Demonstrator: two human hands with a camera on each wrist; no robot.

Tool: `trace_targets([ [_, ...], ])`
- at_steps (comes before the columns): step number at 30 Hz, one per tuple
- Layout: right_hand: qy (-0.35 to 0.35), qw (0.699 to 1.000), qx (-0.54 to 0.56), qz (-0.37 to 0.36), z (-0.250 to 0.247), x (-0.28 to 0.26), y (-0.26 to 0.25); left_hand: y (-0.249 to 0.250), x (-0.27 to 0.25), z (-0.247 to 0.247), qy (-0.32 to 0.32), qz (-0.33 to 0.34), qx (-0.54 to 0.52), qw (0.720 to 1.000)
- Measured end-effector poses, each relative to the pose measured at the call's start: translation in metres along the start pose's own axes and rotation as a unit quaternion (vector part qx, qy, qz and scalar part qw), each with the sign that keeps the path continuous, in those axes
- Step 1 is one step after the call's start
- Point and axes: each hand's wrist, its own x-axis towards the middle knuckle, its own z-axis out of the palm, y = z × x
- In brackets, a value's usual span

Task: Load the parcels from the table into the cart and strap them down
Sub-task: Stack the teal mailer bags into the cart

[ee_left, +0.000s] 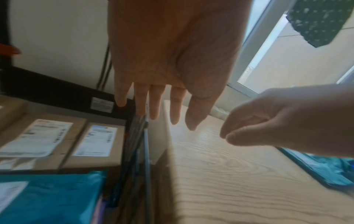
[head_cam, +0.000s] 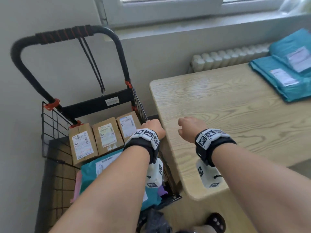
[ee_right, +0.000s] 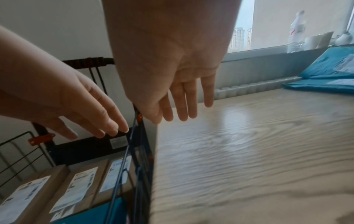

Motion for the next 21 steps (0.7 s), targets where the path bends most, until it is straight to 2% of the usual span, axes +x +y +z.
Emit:
trace_targets([
  [11, -0.035, 0.998, 0.022, 0.041, 0.0, -0.058, 0.164, 0.16, -0.016, 0.052, -0.007, 0.042, 0.05, 0.998],
  [21, 0.004, 0.995, 0.039, 0.09, -0.025, -0.099, 0.317, 0.314, -0.031, 0.094, 0.027, 0.082, 0.062, 0.994],
])
